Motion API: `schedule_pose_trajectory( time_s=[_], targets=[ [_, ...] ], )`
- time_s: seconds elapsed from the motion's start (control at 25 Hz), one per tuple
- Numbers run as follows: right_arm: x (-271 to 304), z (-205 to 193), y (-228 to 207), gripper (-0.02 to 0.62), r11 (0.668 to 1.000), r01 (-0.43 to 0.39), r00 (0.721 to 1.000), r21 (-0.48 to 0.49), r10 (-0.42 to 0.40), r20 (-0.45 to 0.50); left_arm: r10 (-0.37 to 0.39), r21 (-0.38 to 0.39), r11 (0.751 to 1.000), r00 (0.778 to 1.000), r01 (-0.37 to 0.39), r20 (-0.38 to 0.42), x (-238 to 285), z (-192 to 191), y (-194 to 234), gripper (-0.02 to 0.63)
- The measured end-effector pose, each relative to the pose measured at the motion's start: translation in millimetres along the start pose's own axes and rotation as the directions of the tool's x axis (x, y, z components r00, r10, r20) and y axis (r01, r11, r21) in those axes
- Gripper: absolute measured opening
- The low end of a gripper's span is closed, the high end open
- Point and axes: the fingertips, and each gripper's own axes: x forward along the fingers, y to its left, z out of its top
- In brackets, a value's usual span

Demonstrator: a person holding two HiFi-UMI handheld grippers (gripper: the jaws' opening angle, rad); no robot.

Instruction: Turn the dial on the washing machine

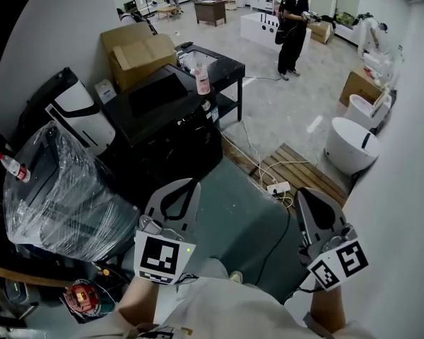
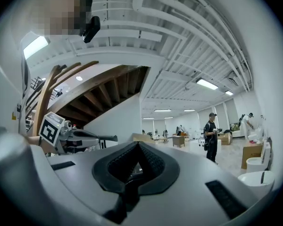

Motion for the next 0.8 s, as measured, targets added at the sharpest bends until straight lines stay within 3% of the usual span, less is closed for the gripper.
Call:
schedule_pose_trajectory(
  time_s=[0.16, 0.24, 0.28, 0.8],
  targets=[
    [0.1, -3.4, -16.5, 0.045, 1.000, 0.022, 1.000, 0.003, -0.022, -0.007, -0.006, 0.017, 1.000, 1.000, 0.006, -0.009, 9.3, -2.9, -4.5, 0.020],
    [5.3, -6.1, -23.0, 0.219, 1.000, 0.010, 1.000, 0.007, -0.010, -0.022, 0.006, -0.004, 1.000, 1.000, -0.006, -0.003, 16.3, -2.2, -2.0, 0.020],
    [7.5, -7.5, -26.5, 0.252, 1.000, 0.010, 1.000, 0.001, -0.010, -0.029, 0.006, -0.012, 1.000, 1.000, -0.006, -0.002, 20.6, -3.5, -1.3, 0.020],
    [75.4, -23.8, -90.4, 0.252, 0.999, 0.043, 0.997, -0.020, -0.044, -0.068, -0.030, -0.009, 0.999, 1.000, 0.030, 0.008, 112.7, -22.4, 24.1, 0.020]
  ],
)
